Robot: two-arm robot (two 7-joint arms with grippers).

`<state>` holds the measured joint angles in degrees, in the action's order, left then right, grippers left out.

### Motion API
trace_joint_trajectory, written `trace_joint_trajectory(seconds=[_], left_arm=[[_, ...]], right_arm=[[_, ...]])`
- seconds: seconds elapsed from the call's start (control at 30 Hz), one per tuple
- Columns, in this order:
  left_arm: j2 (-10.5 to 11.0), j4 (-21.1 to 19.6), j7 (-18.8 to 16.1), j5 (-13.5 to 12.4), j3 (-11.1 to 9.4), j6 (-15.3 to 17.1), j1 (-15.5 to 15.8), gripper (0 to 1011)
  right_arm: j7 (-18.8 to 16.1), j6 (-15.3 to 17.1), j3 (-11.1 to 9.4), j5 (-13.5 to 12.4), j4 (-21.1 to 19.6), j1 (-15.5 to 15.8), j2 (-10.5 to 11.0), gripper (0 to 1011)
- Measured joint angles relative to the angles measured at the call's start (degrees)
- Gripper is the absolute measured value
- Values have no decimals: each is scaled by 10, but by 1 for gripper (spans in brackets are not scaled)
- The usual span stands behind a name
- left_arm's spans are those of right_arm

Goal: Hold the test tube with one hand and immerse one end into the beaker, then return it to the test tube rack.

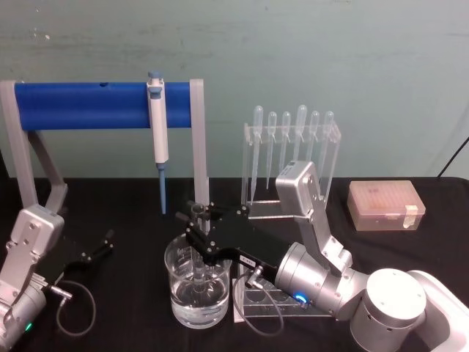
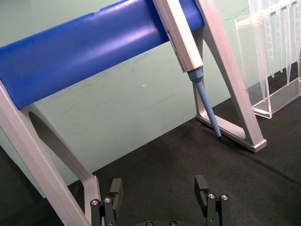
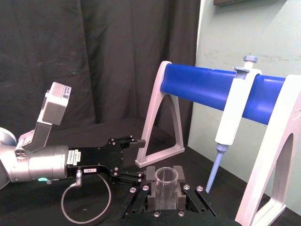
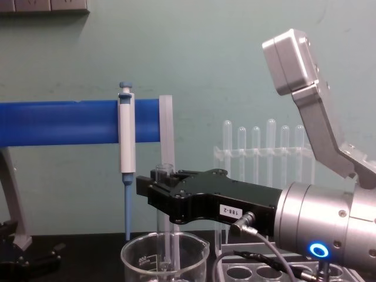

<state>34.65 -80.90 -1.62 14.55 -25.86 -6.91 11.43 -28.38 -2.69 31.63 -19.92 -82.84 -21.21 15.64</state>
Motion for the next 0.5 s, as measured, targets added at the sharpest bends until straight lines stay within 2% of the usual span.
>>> trace_joint_trajectory(seconds=[0.5], left_arm=[[0,0,0,0,0,0,0,1000]], right_arm=[[0,0,0,0,0,0,0,224]])
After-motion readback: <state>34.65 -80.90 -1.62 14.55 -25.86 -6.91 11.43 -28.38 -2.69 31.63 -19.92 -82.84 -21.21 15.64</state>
